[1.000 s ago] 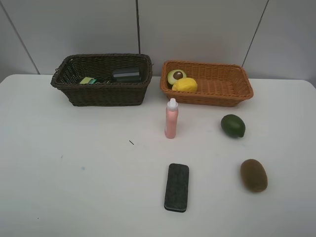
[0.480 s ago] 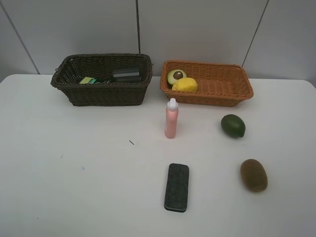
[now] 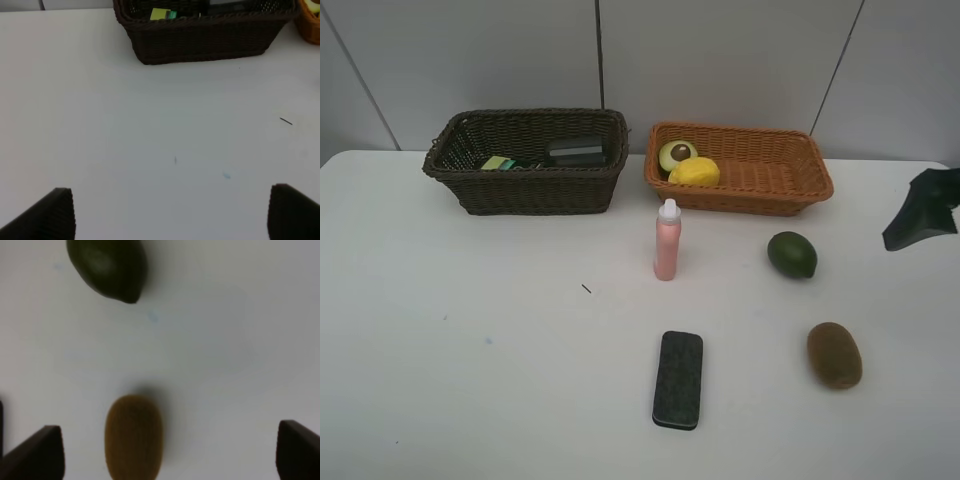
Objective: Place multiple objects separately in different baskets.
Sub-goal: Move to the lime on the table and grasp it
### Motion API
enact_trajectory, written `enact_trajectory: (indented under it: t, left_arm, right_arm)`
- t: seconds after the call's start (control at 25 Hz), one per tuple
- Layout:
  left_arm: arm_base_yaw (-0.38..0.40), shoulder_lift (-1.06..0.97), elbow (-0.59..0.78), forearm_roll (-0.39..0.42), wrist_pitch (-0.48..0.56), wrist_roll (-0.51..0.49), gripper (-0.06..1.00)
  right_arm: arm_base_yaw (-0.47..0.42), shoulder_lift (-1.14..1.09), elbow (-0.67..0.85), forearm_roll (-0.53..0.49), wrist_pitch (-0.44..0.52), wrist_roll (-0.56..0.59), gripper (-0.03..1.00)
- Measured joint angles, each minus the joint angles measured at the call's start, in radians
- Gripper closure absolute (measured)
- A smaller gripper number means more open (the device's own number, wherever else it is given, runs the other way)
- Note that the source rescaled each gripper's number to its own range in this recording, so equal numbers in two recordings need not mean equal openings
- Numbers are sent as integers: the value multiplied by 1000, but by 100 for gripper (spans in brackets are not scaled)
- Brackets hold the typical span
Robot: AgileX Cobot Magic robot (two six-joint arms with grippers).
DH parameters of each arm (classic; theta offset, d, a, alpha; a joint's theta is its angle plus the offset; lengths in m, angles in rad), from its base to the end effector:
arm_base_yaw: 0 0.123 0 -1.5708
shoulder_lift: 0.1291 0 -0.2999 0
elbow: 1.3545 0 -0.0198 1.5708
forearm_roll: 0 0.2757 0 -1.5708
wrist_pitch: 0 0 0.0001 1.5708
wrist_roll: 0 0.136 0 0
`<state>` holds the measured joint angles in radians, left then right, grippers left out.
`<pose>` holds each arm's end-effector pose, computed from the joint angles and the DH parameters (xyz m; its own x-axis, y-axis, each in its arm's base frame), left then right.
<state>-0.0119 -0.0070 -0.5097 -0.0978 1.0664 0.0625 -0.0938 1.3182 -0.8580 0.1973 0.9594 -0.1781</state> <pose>0.0392 -0.0121 0.2721 -0.4430 0.0203 -0.8963 0.0951 0.9952 -0.0244 0.2607 -0.0026 0.2084 -0.9667 0.0277 -0.2545 -0.0084 0.9902 0.1397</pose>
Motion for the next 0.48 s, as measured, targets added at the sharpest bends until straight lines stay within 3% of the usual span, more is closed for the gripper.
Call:
enact_trajectory:
  t: [0.24, 0.48]
  left_arm:
    - [0, 0, 0, 0, 0, 0, -4]
    - [0, 0, 0, 0, -1, 0, -4]
  right_arm:
    - [31, 173, -116, 37, -10, -41, -3]
    - [205, 317, -187, -158, -28, -6, -3]
